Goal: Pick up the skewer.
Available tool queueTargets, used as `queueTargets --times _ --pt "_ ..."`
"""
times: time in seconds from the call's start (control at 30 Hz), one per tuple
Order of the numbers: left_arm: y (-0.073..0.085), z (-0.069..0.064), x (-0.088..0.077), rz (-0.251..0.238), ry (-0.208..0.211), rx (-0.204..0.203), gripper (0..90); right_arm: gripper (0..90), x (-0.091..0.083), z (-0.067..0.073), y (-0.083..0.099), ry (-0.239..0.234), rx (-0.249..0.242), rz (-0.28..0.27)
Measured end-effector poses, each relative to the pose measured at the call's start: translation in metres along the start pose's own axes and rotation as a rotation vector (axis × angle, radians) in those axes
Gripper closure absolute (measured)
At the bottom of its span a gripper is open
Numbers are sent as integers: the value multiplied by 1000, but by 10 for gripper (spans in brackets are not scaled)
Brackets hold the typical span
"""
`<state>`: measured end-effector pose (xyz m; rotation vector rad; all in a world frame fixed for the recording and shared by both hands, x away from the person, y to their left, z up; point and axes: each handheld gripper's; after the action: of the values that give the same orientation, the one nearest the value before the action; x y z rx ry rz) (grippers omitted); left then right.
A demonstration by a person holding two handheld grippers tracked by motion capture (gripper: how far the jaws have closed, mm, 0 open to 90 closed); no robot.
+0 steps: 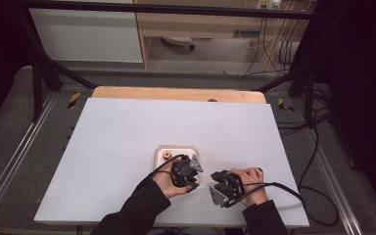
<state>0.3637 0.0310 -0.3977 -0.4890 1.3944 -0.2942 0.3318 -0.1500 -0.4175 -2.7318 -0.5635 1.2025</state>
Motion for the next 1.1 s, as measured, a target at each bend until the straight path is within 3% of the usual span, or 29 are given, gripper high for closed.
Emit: queueTargets --times 0.17,0.4,0.6,0.8,0.83,0.87,0.9,0.97,1.0,1.03,1.07,1.1 --pt "0 -1 0 38 6 -4 865 887 1 -3 -7 8 -48 19" --pt "-2 -4 4 62 -4 9 883 887 1 -2 -9 9 -75 37" --pt "-1 -6 4 58 -16 23 886 880 1 -2 -9 12 -67 36" --pt "4 -8 5 26 -18 20 886 827 -1 -4 -8 12 -27 38" --pt "5 -8 5 24 -23 23 886 774 -2 -5 -8 5 6 35" --pt "6 -8 5 19 -32 25 886 774 -2 -5 -8 5 6 35" --pt "8 -7 4 18 -47 27 887 681 -2 -9 -7 12 96 32" --pt "11 -7 3 2 -59 18 887 646 -3 -10 -6 19 125 38" --pt "13 -6 1 -2 -65 14 886 604 -5 -11 -4 29 173 39" --pt "14 -6 0 -10 -71 9 887 525 -8 -15 1 44 299 12" --pt "16 -6 0 -14 -74 5 887 525 -8 -15 1 44 299 12" --pt "18 -6 -1 -22 -84 -2 887 494 -9 -17 3 53 345 3"
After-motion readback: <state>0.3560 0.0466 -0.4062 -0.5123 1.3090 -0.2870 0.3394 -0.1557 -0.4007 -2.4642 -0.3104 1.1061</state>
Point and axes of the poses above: each handheld gripper's, and its own axes: x roughly forward along the jaws, y roughly out of its underside, z roughly to its left, and after that the axes turned 15 degrees about x, right-handed
